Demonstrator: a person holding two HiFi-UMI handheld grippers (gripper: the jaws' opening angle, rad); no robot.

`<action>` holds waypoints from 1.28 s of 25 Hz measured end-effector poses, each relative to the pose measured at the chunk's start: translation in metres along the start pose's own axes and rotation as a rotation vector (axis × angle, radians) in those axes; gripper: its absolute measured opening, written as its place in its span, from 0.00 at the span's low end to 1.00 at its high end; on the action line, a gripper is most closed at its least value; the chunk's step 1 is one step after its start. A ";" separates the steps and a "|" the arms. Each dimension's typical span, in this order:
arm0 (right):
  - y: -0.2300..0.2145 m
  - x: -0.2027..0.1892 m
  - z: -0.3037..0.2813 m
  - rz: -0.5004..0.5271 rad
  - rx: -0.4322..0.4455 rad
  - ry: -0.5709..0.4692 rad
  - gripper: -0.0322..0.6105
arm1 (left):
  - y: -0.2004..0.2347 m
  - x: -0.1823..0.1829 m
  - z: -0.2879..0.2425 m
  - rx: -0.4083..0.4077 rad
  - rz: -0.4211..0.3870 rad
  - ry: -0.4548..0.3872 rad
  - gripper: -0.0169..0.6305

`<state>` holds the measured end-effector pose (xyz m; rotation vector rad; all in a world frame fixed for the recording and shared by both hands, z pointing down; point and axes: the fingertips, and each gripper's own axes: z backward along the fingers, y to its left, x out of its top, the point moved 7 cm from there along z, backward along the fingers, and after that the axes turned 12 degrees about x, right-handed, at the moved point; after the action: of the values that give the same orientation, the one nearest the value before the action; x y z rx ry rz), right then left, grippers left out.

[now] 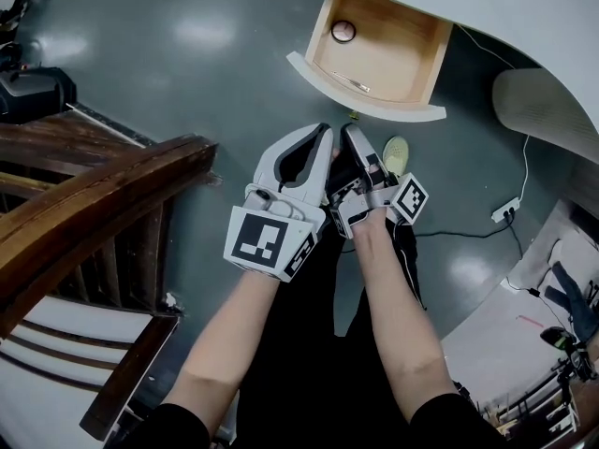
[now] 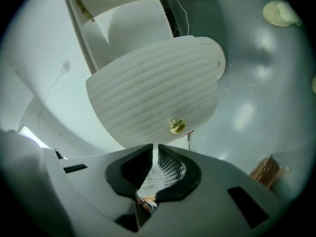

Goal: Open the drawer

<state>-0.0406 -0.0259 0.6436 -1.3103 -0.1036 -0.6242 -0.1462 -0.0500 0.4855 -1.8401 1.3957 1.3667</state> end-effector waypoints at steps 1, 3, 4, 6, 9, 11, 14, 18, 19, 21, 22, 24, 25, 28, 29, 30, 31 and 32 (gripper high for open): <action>0.011 -0.004 -0.002 0.014 0.004 0.020 0.11 | -0.001 0.004 0.003 -0.002 -0.004 0.006 0.04; 0.037 -0.011 -0.007 0.045 0.012 0.069 0.10 | -0.005 0.015 0.009 -0.005 -0.008 0.016 0.04; 0.051 -0.014 -0.010 0.062 0.017 0.094 0.09 | -0.007 0.022 0.013 -0.006 -0.011 0.019 0.04; 0.082 -0.020 -0.017 0.096 0.029 0.130 0.08 | -0.014 0.038 0.020 -0.014 -0.017 0.022 0.04; 0.125 -0.027 -0.030 0.141 0.049 0.157 0.08 | -0.025 0.064 0.031 -0.031 -0.024 0.016 0.04; 0.150 -0.033 -0.041 0.167 0.063 0.173 0.08 | -0.030 0.083 0.038 -0.038 -0.027 0.007 0.04; 0.186 -0.040 -0.059 0.203 0.092 0.195 0.08 | -0.038 0.113 0.044 -0.046 -0.028 -0.016 0.04; 0.233 -0.043 -0.080 0.291 0.114 0.249 0.07 | -0.051 0.154 0.052 -0.067 -0.041 -0.055 0.04; 0.245 -0.045 -0.084 0.320 0.114 0.265 0.07 | -0.053 0.164 0.055 -0.073 -0.041 -0.063 0.04; 0.270 -0.052 -0.093 0.384 0.107 0.292 0.07 | -0.058 0.184 0.066 -0.086 -0.038 -0.074 0.04; 0.283 -0.056 -0.098 0.419 0.102 0.302 0.07 | -0.060 0.194 0.072 -0.095 -0.036 -0.080 0.04; 0.309 -0.063 -0.107 0.496 0.093 0.327 0.07 | -0.065 0.211 0.081 -0.116 -0.035 -0.092 0.04; 0.321 -0.065 -0.111 0.534 0.089 0.344 0.07 | -0.068 0.218 0.084 -0.120 -0.034 -0.095 0.04; 0.355 -0.075 -0.125 0.630 0.082 0.399 0.07 | -0.075 0.241 0.091 -0.111 -0.036 -0.095 0.04; 0.366 -0.079 -0.129 0.660 0.079 0.419 0.07 | -0.076 0.249 0.093 -0.107 -0.037 -0.098 0.04; 0.376 -0.083 -0.134 0.691 0.075 0.441 0.07 | -0.078 0.257 0.096 -0.105 -0.039 -0.104 0.04; 0.385 -0.087 -0.138 0.726 0.068 0.464 0.07 | -0.080 0.265 0.099 -0.105 -0.039 -0.113 0.04; 0.393 -0.091 -0.142 0.759 0.061 0.483 0.07 | -0.082 0.272 0.101 -0.105 -0.040 -0.122 0.04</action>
<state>0.0353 -0.0756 0.2256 -1.0016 0.7337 -0.2595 -0.1179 -0.0602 0.1852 -1.8069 1.2417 1.5312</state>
